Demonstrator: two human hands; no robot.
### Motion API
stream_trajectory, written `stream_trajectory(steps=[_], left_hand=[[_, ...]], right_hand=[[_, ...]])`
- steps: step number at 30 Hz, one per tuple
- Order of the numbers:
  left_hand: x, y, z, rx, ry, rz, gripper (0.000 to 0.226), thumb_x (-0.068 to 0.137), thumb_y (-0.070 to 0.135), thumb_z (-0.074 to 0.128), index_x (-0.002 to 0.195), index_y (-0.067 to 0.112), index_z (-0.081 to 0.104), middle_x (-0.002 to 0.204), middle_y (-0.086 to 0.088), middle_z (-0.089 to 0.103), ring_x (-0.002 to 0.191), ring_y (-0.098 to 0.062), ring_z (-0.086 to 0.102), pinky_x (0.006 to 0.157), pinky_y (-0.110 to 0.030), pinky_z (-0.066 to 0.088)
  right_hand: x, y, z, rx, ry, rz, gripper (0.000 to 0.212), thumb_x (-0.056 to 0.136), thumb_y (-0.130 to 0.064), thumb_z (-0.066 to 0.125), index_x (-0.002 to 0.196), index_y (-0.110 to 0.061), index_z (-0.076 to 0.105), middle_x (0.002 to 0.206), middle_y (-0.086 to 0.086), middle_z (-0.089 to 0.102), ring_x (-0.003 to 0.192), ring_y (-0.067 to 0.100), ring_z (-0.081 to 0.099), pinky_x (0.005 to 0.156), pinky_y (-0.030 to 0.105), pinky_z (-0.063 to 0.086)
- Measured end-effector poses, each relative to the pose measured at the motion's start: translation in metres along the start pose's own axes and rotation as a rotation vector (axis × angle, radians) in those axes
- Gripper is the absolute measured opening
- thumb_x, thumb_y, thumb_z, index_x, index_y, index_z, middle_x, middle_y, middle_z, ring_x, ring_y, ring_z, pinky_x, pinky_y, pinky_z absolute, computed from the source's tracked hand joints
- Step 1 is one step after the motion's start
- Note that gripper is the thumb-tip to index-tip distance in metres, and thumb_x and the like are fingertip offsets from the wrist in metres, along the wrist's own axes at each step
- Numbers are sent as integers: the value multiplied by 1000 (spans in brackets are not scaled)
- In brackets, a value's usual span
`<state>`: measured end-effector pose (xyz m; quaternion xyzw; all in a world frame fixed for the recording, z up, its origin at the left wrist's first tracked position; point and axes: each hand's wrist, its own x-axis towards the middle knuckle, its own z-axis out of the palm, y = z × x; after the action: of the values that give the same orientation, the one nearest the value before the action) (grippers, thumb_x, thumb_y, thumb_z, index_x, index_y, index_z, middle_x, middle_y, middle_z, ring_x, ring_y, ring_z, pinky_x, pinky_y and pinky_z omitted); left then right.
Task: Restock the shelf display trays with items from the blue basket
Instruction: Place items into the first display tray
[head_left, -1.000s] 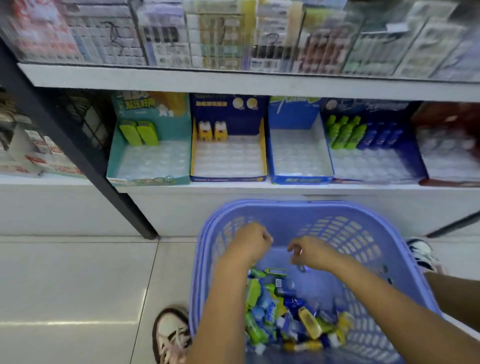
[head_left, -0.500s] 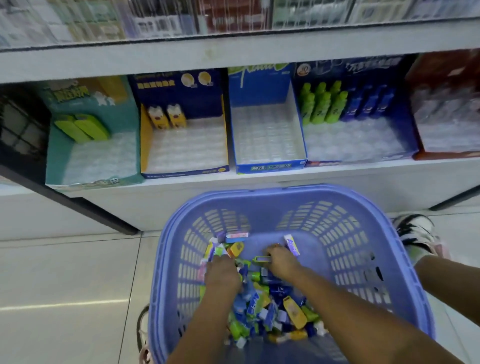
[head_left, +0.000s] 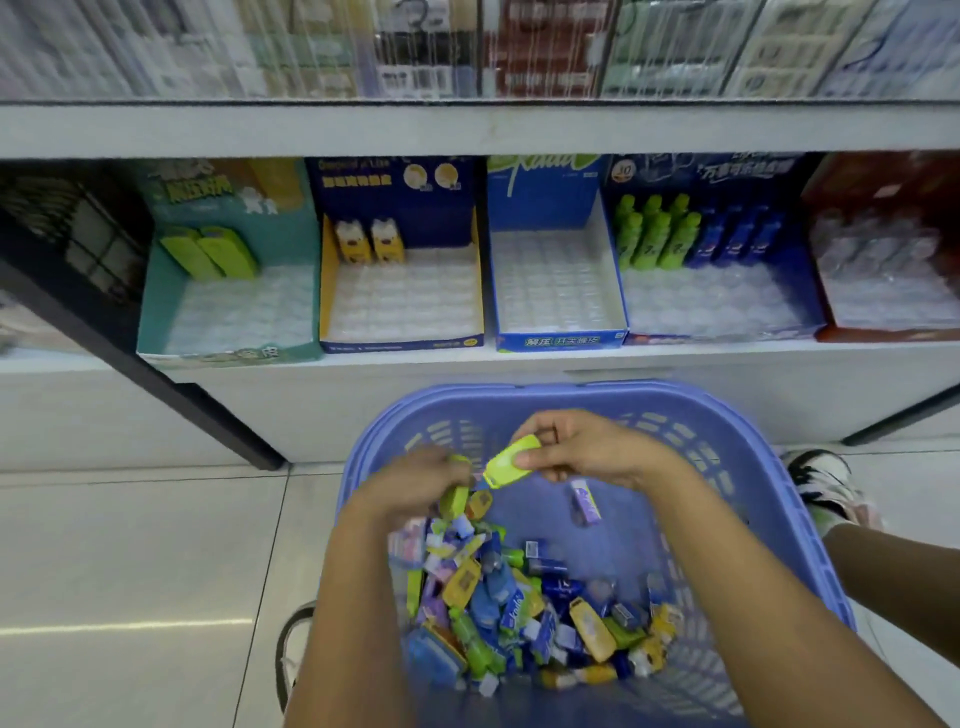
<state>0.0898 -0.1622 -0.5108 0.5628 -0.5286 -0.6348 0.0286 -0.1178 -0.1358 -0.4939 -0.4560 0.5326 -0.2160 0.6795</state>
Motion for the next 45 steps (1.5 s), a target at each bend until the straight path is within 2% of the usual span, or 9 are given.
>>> stream_trajectory(steps=[5,10,13,19,24,28,33,42,45], left_hand=[[-55,32,-58,-514,111,356,23,91,5,54,104,20,65,78,4,68,61,-4,55,54,-15,48],[-80,18,-97,-570,623,658,32,77,6,74,106,16,66,83,9,68,73,2,61,66,-11,48],[-84,-1,-114,-683,745,692,26,80,13,73,105,16,65,83,4,69,75,-7,64,63,-17,51],[-73,-34,-127,-661,954,621,11,93,29,58,98,25,66,83,6,69,64,-3,59,58,-17,48],[-64,-44,-129,-707,967,533,21,94,38,52,97,21,65,88,8,70,67,0,60,58,-16,48],[-60,-43,-131,-696,941,517,18,95,32,52,99,21,65,87,9,71,66,0,61,57,-15,47],[-62,-43,-133,-720,935,527,14,95,29,53,100,24,64,87,9,71,65,0,60,56,-13,47],[-67,-45,-134,-753,933,527,23,94,27,54,113,17,64,85,7,65,67,-1,61,61,-15,51],[-68,-42,-135,-774,931,538,25,94,26,55,116,18,63,80,10,64,67,-1,61,63,-18,52]], right_hand=[[-4,-69,32,-45,239,-375,29,84,2,62,107,-15,62,87,8,65,61,5,57,59,14,47],[29,-120,69,-97,387,-568,26,83,-2,66,98,-23,62,83,5,63,66,9,61,64,21,53],[66,-149,92,-307,515,-628,27,80,-12,71,101,-28,66,85,-4,65,72,13,60,73,32,54],[144,-196,148,-516,546,-777,34,76,-13,75,108,-12,64,81,-4,56,67,11,52,69,29,48],[182,-214,178,-738,505,-817,34,85,-12,65,119,-12,62,105,7,66,90,23,62,79,26,43],[197,-215,191,-926,463,-768,34,92,-13,55,126,-14,60,123,14,57,113,27,54,90,24,37],[203,-219,185,-933,536,-723,34,93,-15,55,127,-9,58,118,18,55,109,30,54,85,25,36],[204,-225,179,-1169,458,-767,28,94,-11,52,118,-7,65,115,20,54,107,32,52,83,25,36],[205,-222,179,-1143,495,-760,17,93,-17,54,101,-6,64,103,14,50,105,32,49,86,37,43]])
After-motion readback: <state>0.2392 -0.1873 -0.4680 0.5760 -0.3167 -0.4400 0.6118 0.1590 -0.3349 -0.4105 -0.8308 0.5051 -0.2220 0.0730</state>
